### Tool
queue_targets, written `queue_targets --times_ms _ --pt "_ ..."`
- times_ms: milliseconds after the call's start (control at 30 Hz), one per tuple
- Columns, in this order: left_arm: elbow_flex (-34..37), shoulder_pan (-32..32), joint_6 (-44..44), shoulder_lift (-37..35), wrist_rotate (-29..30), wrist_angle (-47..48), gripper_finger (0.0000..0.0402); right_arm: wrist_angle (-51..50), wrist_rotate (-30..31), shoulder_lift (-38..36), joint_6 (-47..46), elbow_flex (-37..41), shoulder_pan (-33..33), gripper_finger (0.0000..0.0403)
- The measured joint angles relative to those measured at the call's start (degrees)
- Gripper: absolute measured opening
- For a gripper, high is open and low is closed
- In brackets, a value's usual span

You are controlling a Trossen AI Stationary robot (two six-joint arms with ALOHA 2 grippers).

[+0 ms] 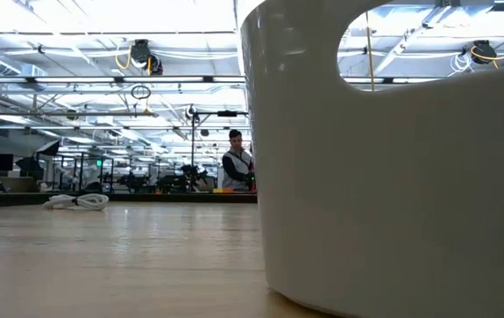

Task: Sort cables
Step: Put the left blue HDMI cable into the yellow bin

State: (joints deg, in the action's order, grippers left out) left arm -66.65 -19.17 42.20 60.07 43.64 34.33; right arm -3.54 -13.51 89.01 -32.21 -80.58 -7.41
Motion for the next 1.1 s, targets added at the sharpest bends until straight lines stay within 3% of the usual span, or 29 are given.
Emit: queue_targets --times_ms 233,367,500,700,900,1100 --pt "0.0 0.3 8.6 -5.9 7.4 8.3 0.0168 -12.4 0.8 0.0 5.7 -0.7 -1.7 0.0025" --pt "0.0 0.9 13.0 -7.2 7.4 12.0 0.0166 -17.4 3.9 2.5 8.6 -5.8 -2.7 0.0025" --pt "0.0 0.9 18.2 -7.3 6.5 15.9 0.0151 -28.5 6.6 8.5 12.2 -15.5 -3.0 0.0025" --pt "0.0 0.9 21.1 -6.1 1.3 20.0 0.0121 -35.9 7.3 21.3 17.6 -33.6 -4.7 0.0025" --pt "0.0 0.7 25.0 -7.4 -3.8 28.5 0.0092 -39.1 4.4 33.2 21.2 -43.8 -5.5 0.0025" --pt "0.0 -1.3 13.5 -7.9 -20.9 29.0 0.008 -46.2 5.8 37.2 24.4 -46.6 -7.1 0.0025"
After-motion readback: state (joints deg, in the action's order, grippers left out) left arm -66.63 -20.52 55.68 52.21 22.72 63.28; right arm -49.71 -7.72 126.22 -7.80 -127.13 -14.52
